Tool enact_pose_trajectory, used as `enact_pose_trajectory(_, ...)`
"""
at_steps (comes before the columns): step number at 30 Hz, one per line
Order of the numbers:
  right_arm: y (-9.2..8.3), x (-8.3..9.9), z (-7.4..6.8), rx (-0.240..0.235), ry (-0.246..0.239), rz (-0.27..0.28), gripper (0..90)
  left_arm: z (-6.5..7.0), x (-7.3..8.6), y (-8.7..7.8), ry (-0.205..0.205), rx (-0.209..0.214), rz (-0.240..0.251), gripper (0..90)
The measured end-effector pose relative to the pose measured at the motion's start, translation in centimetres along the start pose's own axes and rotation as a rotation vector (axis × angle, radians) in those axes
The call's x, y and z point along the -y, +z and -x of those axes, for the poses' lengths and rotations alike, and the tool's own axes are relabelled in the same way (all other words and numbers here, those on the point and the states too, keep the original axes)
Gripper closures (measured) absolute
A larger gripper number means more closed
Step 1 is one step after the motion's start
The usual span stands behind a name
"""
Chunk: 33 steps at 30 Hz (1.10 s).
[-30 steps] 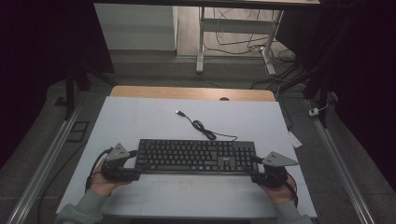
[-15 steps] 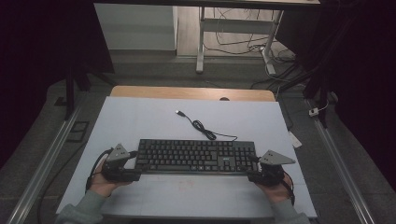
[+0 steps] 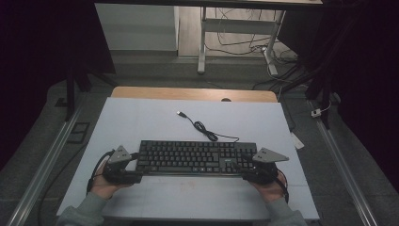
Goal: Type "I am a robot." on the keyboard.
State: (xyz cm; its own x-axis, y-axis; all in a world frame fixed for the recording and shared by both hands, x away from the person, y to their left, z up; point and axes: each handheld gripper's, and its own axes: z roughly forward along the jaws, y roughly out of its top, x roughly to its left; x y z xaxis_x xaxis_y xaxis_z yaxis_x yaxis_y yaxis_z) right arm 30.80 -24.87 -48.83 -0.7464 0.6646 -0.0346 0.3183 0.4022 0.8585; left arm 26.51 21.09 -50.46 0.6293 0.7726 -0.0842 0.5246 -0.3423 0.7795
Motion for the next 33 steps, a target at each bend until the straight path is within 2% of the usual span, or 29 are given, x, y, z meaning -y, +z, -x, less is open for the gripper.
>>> enact_pose_trajectory(11, 1.3, -1.2, -0.9, -0.032, -0.012, 0.001, 51.0, 0.0, 0.0, 0.0, -0.013, -0.005, 0.009, 27.8)
enact_pose_trajectory(17, 2.0, -1.7, -1.4, -0.051, -0.023, 0.011, 57.0, 0.0, -0.2, -0.1, -0.024, 0.001, 0.027, 31.6)
enact_pose_trajectory(26, 3.7, -3.1, -2.7, -0.105, -0.047, 0.007, 76.4, 0.1, -0.3, 0.0, -0.035, 0.013, 0.029, 34.2)
enact_pose_trajectory(33, 4.4, -3.7, -3.3, -0.113, -0.064, 0.001, 89.4, 0.0, -0.4, 0.0, -0.049, 0.027, 0.032, 36.1)
